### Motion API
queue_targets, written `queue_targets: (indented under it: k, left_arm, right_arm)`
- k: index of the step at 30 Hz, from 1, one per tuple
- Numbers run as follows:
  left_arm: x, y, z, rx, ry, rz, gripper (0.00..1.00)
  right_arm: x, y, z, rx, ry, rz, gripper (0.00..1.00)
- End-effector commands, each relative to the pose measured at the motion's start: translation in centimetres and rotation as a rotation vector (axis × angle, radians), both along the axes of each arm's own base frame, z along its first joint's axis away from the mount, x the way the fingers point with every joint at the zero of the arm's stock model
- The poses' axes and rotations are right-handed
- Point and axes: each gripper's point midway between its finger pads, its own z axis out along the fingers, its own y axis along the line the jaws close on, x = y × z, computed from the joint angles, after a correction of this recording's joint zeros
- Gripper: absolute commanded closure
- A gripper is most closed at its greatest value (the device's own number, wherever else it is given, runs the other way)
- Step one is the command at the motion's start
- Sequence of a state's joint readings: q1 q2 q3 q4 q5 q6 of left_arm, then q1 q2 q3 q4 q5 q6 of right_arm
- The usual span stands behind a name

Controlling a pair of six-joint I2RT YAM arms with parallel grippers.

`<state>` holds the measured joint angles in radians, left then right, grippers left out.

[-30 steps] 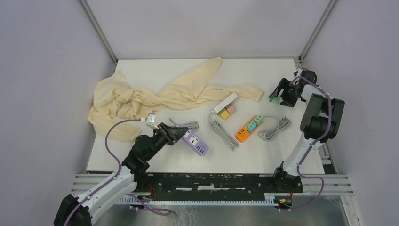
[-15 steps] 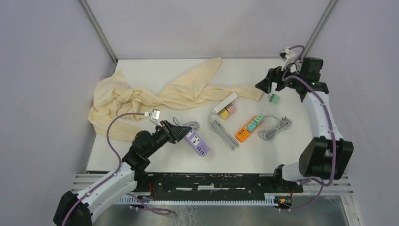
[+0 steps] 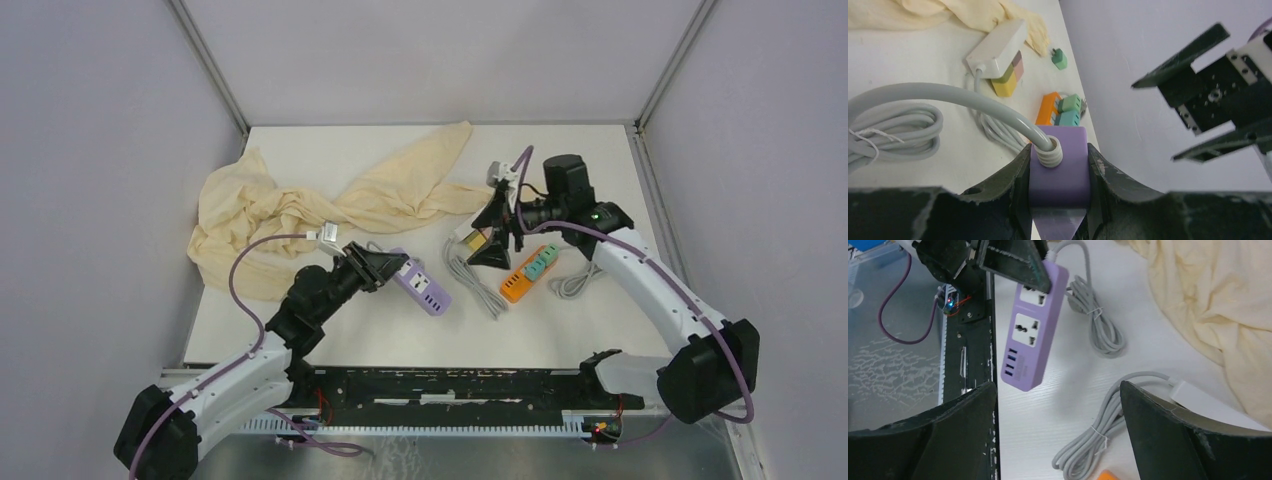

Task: Pull the plug off the socket

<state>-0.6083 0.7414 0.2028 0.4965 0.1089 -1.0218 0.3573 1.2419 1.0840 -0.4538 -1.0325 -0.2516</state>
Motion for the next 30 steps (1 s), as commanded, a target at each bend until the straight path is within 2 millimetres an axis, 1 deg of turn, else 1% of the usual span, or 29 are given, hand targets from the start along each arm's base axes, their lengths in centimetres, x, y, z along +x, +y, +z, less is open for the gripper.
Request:
queue_targets:
  k: [1,4,9,16,20,24,26,30]
  left_arm:
    - [3.1,1.2,6.1,-0.122,-0.017,0.183,0.97]
    - [3.9,1.8,6.1,-0.087,0.038,0.282,0.97]
    - [4.4,1.6,5.9,-0.078,0.104,0.351,0.97]
    - [4.6,0.3,6.3,-0.094,0.126,0.347,0.97]
    - [4.3,-0.6,7.1,-0.118,0.114,0.314,0.97]
    - [3.8,-1.1,7.6,-0.152,0.108,0.288,0.97]
    - [3.6,-1.2,7.5,-0.163,0.11,0.28,0.97]
    - [3.2,-1.4,7.3,-0.177,0.114,0.269,0.97]
  right_arm:
    - [-0.6,2.8,-2.0,-0.104,0.002,0.012,0.0]
    - [-1.3,4.5,-3.2,-0.164,0.004,0.021,0.0]
    - [-1.2,6.2,-4.3,-0.23,-0.004,-0.026,0.0]
    - [-1.3,7.9,-5.9,-0.278,0.0,-0.053,0.0]
    - [-0.6,8.8,-6.8,-0.285,0.039,-0.107,0.0]
    - [-0.7,9.5,-7.2,-0.268,0.046,-0.114,0.01]
    - [-0.8,9.8,-7.0,-0.253,0.049,-0.114,0.06]
    - [-1.5,10.4,-6.7,-0.22,0.074,-0.078,0.22]
